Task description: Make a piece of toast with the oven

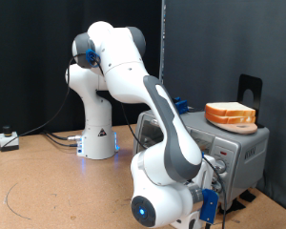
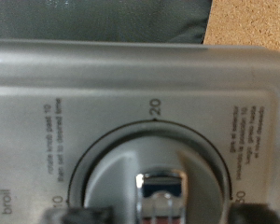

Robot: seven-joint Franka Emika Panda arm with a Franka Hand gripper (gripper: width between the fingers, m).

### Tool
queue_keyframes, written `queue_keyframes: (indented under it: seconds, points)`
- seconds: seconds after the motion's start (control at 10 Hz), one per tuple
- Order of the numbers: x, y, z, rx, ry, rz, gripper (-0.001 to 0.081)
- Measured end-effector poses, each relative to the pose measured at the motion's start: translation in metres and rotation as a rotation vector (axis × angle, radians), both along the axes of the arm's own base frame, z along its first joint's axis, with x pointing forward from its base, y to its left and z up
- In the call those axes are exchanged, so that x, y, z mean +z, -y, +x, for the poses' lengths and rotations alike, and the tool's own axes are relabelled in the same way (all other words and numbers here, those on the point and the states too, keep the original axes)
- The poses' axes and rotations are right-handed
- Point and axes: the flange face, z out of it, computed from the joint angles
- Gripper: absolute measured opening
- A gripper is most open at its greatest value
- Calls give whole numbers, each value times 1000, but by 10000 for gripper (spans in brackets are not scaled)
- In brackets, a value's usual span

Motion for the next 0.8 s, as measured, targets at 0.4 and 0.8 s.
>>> queue_keyframes:
  seconds: [0.4,0.8]
  points:
    - [3,-3,-2,3,23,16,95]
    - [9,1,-19,-72,362,61,96]
